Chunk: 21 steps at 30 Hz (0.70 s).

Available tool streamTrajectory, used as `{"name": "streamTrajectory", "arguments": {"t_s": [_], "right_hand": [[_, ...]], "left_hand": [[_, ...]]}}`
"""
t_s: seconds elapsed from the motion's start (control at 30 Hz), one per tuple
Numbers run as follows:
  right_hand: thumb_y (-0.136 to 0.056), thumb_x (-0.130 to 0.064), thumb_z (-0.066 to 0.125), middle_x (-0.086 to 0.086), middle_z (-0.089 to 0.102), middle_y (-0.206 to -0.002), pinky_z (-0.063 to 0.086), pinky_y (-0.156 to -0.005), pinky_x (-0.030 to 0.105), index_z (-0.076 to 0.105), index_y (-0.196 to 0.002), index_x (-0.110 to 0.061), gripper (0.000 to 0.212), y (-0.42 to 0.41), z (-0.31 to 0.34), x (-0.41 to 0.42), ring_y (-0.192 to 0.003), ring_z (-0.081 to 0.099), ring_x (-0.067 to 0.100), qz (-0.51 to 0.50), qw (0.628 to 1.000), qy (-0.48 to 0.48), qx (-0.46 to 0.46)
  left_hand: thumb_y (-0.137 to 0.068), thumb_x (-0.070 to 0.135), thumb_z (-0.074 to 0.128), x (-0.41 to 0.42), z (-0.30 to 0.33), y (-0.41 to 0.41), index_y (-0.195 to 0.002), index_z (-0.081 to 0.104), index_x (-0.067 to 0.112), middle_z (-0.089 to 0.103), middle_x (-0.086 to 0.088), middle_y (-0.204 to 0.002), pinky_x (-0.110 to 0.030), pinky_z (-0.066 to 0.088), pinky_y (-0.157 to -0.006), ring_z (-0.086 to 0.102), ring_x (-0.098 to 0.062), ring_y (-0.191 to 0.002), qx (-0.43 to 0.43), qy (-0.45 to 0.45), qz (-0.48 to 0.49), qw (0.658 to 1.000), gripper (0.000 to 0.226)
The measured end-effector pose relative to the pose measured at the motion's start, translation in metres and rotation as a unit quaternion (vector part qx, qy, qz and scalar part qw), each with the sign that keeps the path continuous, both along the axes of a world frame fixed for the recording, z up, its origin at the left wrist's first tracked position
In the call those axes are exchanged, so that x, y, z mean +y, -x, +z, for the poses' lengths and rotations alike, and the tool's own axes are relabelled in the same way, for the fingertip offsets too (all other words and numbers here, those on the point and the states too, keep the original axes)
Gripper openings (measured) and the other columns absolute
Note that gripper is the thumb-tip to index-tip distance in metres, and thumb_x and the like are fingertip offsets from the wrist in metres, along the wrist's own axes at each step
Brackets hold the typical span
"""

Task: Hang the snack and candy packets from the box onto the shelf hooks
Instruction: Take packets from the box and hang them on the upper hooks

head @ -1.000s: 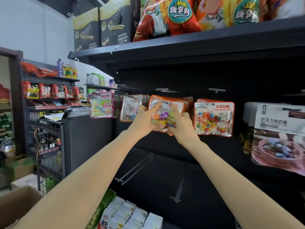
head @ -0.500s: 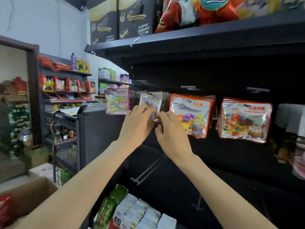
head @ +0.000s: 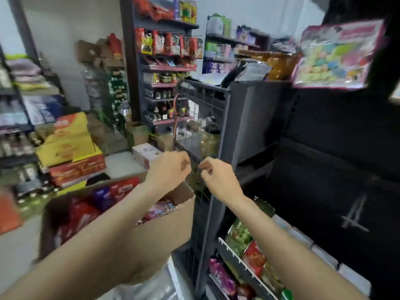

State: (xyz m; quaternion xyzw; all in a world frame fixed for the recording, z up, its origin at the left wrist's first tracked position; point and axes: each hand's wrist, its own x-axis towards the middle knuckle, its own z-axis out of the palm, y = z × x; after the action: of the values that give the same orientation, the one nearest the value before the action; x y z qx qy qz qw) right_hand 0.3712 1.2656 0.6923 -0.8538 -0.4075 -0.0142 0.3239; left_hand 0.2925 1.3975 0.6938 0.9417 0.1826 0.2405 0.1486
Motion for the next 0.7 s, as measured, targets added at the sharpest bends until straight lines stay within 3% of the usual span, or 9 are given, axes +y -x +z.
{"name": "streamTrajectory", "arguments": {"t_s": [0.13, 0.23, 0.3, 0.4, 0.47, 0.6, 0.7], "right_hand": [[-0.089, -0.011, 0.048, 0.005, 0.067, -0.113, 0.047, -0.09, 0.031, 0.067, -0.107, -0.015, 0.027, -0.003, -0.057, 0.071, -0.107, 0.059, 0.021, 0.051, 0.993, 0.079, 0.07], [-0.089, -0.011, 0.047, 0.006, 0.067, -0.112, 0.048, -0.092, 0.036, 0.068, -0.106, -0.016, 0.027, -0.017, -0.096, 0.125, -0.106, 0.059, 0.024, 0.088, 0.981, 0.15, 0.084], [-0.09, -0.013, 0.046, 0.007, 0.067, -0.11, 0.05, -0.089, 0.038, 0.067, -0.104, -0.017, 0.026, -0.029, -0.122, 0.156, -0.103, 0.061, 0.027, 0.109, 0.966, 0.211, 0.102], [-0.093, -0.018, 0.052, 0.011, 0.064, -0.113, 0.046, -0.078, 0.03, 0.062, -0.112, -0.011, 0.024, -0.049, -0.156, 0.197, -0.104, 0.059, 0.029, 0.158, 0.931, 0.31, 0.111], [-0.094, -0.02, 0.053, 0.012, 0.06, -0.123, 0.043, -0.08, 0.03, 0.056, -0.125, -0.008, 0.033, -0.061, -0.174, 0.22, -0.11, 0.056, 0.03, 0.19, 0.901, 0.377, 0.103], [-0.09, -0.017, 0.06, 0.011, 0.045, -0.143, 0.04, -0.101, 0.034, 0.037, -0.143, -0.011, 0.059, -0.079, -0.211, 0.25, -0.127, 0.046, 0.029, 0.246, 0.832, 0.49, 0.086], [-0.079, -0.017, 0.074, 0.013, 0.045, -0.141, 0.042, -0.099, 0.035, 0.028, -0.144, -0.008, 0.08, -0.087, -0.235, 0.261, -0.124, 0.048, 0.03, 0.27, 0.796, 0.535, 0.086]], "left_hand": [[-0.088, 0.02, 0.056, 0.064, -0.061, 0.021, -0.098, 0.068, 0.014, 0.068, -0.006, -0.099, -0.036, 0.05, -0.082, 0.062, -0.026, -0.096, 0.087, 0.098, 0.04, 0.991, 0.017], [-0.086, 0.021, 0.057, 0.11, -0.105, 0.027, -0.099, 0.067, 0.014, 0.068, -0.006, -0.103, -0.036, 0.049, -0.085, 0.061, -0.026, -0.1, 0.151, 0.149, 0.073, 0.975, 0.018], [-0.087, 0.022, 0.056, 0.136, -0.135, 0.027, -0.103, 0.065, 0.014, 0.067, -0.006, -0.107, -0.038, 0.049, -0.087, 0.06, -0.026, -0.101, 0.193, 0.166, 0.089, 0.963, 0.02], [-0.087, 0.021, 0.055, 0.169, -0.176, 0.024, -0.112, 0.062, 0.013, 0.064, -0.009, -0.116, -0.039, 0.048, -0.089, 0.058, -0.028, -0.107, 0.267, 0.168, 0.098, 0.944, 0.027], [-0.089, 0.024, 0.056, 0.185, -0.198, 0.024, -0.123, 0.057, 0.011, 0.059, -0.011, -0.125, -0.038, 0.046, -0.094, 0.054, -0.028, -0.115, 0.32, 0.176, 0.095, 0.926, 0.036], [-0.089, 0.028, 0.059, 0.204, -0.233, 0.018, -0.137, 0.043, 0.01, 0.048, -0.014, -0.136, -0.034, 0.04, -0.1, 0.047, -0.029, -0.123, 0.413, 0.18, 0.06, 0.891, 0.054], [-0.085, 0.034, 0.065, 0.207, -0.256, 0.013, -0.148, 0.027, 0.017, 0.031, -0.01, -0.151, -0.034, 0.033, -0.108, 0.036, -0.027, -0.134, 0.484, 0.193, 0.033, 0.853, 0.075]]}}
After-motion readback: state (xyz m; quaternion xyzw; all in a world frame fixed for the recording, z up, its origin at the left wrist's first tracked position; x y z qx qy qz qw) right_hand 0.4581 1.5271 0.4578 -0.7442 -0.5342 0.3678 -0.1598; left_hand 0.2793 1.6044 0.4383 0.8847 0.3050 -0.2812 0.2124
